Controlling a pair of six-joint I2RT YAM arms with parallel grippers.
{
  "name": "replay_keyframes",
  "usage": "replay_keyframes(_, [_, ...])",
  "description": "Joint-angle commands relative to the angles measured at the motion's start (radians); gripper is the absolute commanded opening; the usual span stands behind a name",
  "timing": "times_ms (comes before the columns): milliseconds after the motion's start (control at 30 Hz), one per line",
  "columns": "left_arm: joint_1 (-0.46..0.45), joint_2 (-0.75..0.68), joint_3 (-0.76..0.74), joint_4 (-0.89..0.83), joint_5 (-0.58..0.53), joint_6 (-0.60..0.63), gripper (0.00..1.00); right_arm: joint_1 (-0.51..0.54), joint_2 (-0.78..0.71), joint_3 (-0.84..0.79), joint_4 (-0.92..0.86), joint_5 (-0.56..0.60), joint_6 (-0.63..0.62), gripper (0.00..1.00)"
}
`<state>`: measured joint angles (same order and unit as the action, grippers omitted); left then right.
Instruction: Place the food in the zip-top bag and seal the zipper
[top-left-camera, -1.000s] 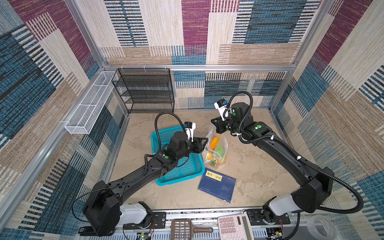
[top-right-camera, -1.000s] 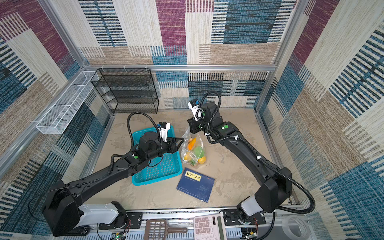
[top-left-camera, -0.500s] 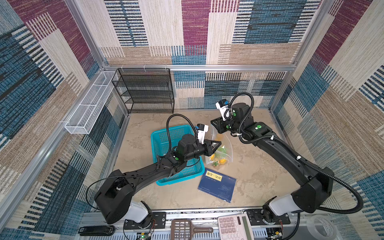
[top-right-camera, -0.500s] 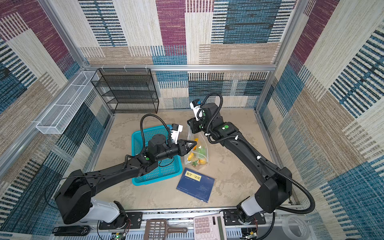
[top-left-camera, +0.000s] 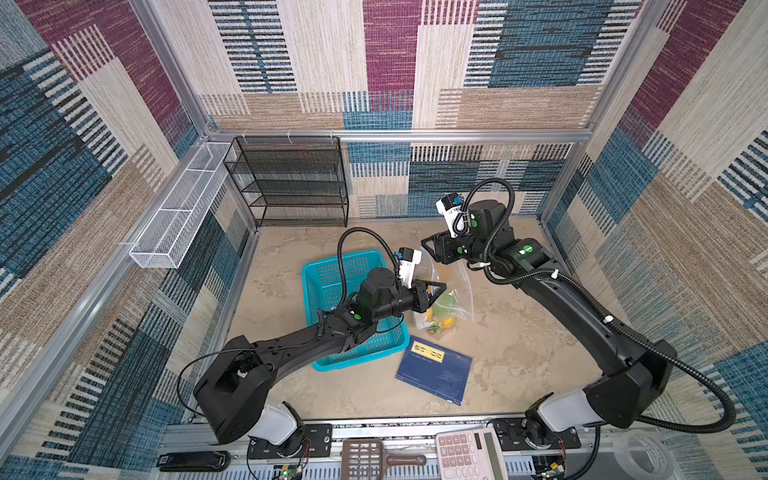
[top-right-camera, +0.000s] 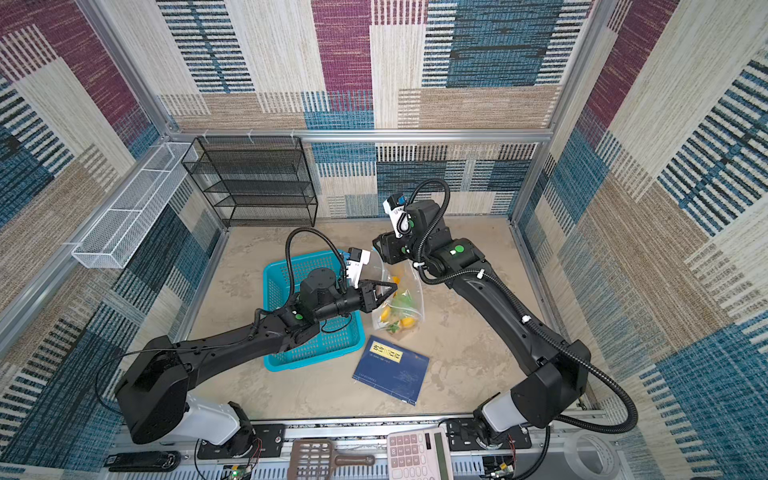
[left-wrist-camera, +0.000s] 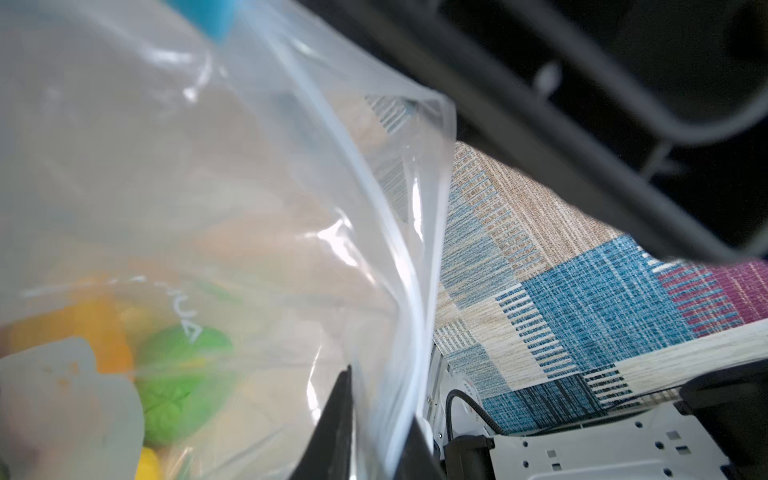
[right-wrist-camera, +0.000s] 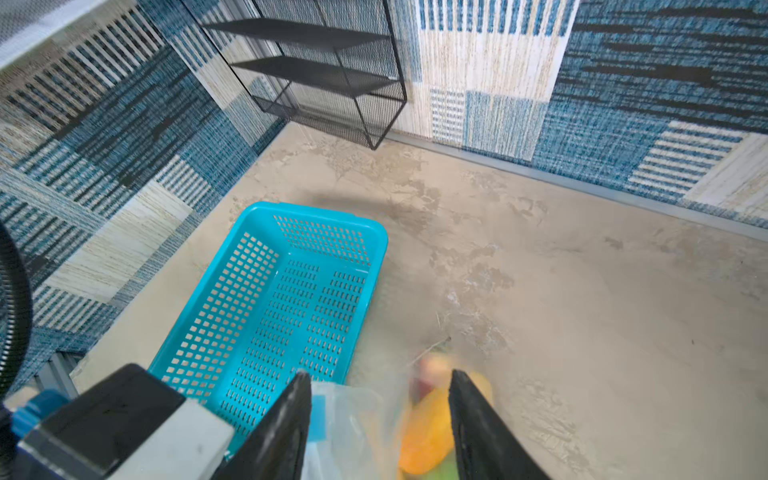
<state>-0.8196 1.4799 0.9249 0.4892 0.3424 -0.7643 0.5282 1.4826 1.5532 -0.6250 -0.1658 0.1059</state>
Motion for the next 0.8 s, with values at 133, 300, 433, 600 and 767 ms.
replay_keyframes(133, [-0.002,0.025,0.038,0.015,-0.005,-0.006,0.17,0.011,0.001,0.041,-0.099,0.011,-0.057,0.53])
replay_keyframes(300, [-0.002,0.034,0.064,-0.005,0.0,0.003,0.17,0.03,-0.005,0.041,-0.129,0.028,-0.076,0.54])
replay_keyframes(433, [-0.003,0.027,0.066,-0.015,0.0,0.013,0.17,0.031,-0.027,0.026,-0.132,0.047,-0.091,0.57])
replay_keyframes(600, [-0.002,0.026,0.066,-0.012,0.007,0.009,0.16,0.032,-0.024,0.003,-0.116,0.075,-0.101,0.57])
replay_keyframes(767, [-0.002,0.032,0.073,-0.012,0.01,0.005,0.17,0.036,0.012,0.001,-0.106,0.119,-0.093,0.5])
